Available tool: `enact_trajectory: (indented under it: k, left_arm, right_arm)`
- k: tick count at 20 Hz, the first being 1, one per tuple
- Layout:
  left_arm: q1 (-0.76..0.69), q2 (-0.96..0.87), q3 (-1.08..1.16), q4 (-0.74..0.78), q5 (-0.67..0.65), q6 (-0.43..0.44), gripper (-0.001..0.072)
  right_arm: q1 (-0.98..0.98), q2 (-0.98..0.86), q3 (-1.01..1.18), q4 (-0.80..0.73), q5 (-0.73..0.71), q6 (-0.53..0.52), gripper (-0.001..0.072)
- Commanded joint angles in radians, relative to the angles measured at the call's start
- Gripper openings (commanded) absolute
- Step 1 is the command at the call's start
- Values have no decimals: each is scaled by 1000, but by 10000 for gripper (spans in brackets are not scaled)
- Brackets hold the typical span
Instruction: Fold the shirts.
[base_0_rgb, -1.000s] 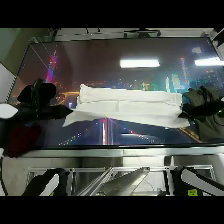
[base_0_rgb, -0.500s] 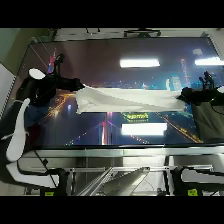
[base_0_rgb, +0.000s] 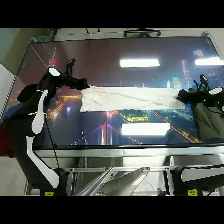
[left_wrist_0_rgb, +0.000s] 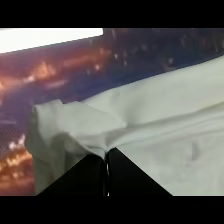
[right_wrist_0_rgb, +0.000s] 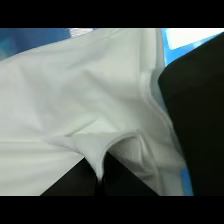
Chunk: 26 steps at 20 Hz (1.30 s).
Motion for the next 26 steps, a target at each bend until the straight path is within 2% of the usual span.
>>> enact_trajectory:
  k: [1,3,4,5,6,7,11,12,13,16,19,22,23,24,26]
  left_arm:
    - [-7,-31,38,90,-16,-36,8]
    - [-11,-28,38,69,-20,-35,8]
    - [-16,-23,38,45,-35,-34,10]
    - [-18,-10,38,45,-48,-34,57]
    - [-18,10,38,44,-58,-35,227]
    - [-18,37,38,44,-73,-35,289]
    - [0,161,38,49,-117,-25,290]
    - [8,187,38,49,-115,-23,290]
    - [21,209,38,48,-115,-23,291]
    - [60,258,38,47,-164,-23,292]
    - [79,283,38,47,-219,-23,292]
    - [73,284,37,46,-258,-23,292]
    - [65,284,37,47,-260,-23,291]
    - [55,284,37,47,-260,-23,291]
    - [34,284,37,48,-260,-23,291]
  right_arm:
    - [0,-8,19,-27,-4,-14,16]
    - [2,-7,22,-26,3,-14,21]
    - [1,-2,27,-27,23,-15,160]
    - [-2,2,47,-35,54,-16,395]
    - [-9,5,80,-68,88,-18,515]
    - [-19,5,119,-107,115,-18,518]
    - [-38,-49,230,-130,180,-11,529]
    - [-38,-81,254,-124,209,-11,622]
    - [-38,-126,287,-116,249,-11,684]
    - [-37,-232,361,-95,351,-32,684]
    - [-36,-278,393,-15,435,-149,680]
    - [-36,-279,396,12,443,-180,676]
    - [-37,-279,396,9,451,-196,603]
    - [-38,-278,396,3,454,-198,581]
    - [-40,-278,405,-43,446,-196,593]
